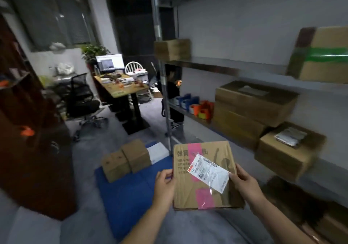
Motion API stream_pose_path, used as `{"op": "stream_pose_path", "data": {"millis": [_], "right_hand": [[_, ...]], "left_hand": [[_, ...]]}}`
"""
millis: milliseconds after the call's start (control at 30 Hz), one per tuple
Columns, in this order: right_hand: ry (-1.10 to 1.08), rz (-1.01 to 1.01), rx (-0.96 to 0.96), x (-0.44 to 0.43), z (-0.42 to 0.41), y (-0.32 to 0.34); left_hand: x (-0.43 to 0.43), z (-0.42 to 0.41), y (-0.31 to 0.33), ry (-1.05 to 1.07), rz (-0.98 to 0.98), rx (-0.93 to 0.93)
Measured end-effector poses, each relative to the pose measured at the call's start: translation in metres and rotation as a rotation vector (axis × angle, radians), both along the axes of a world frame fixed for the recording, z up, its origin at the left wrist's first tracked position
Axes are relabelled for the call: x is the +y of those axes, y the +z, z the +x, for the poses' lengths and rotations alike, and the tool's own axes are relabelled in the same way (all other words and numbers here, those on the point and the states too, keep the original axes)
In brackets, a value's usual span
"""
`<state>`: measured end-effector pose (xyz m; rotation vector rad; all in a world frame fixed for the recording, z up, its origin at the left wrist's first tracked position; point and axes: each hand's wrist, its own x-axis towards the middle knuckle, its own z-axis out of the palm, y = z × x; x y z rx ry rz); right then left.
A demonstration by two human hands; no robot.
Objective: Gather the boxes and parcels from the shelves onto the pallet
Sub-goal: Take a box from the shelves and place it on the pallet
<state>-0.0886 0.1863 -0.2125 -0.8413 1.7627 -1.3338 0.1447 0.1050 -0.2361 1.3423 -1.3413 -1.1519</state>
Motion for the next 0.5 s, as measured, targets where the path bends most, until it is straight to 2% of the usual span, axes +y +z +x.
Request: {"op": "stream_pose_path", "data": {"millis": [233, 400, 500], "right_hand": [[0.137, 0.144, 0.153, -0.163, 0.053, -0.012], [0.219, 0.111, 0.235, -0.283, 0.055, -0.025], [0.310, 0.094, 0.195, -0.356, 0.058, -0.037]], "left_hand": [[-0.110, 0.062, -0.004, 0.170, 0.072, 0.027], [-0.194, 0.066, -0.009, 0.244, 0.111, 0.040], [-0.249, 0.071, -0.005, 0.306, 0.140, -0.006]]}}
